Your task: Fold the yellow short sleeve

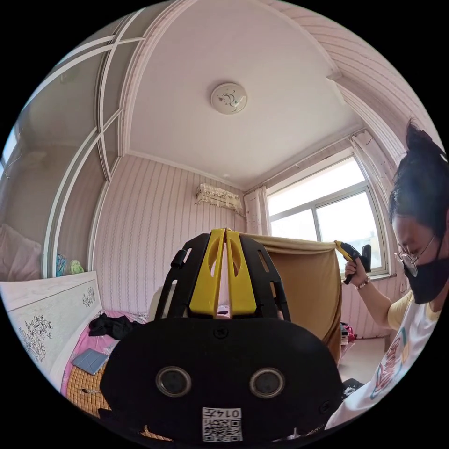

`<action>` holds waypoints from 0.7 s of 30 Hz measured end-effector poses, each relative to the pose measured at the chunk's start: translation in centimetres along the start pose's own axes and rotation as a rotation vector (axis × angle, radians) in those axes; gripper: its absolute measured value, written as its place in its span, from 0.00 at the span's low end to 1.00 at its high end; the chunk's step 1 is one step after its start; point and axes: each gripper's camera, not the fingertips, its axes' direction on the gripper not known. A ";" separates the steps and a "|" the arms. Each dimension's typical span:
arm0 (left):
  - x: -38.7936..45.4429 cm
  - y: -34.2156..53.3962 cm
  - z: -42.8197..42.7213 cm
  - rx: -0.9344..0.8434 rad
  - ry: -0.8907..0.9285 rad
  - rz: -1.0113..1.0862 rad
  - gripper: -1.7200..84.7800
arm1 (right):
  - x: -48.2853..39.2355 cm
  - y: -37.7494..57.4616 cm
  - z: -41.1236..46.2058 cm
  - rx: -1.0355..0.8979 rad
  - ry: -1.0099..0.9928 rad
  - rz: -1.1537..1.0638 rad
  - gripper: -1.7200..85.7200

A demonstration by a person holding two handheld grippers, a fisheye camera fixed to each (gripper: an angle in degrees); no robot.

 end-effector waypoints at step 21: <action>-13.8 18.7 17.8 -0.522 -0.215 -0.229 0.01 | 20.2 21.0 26.4 -0.347 0.134 0.376 0.03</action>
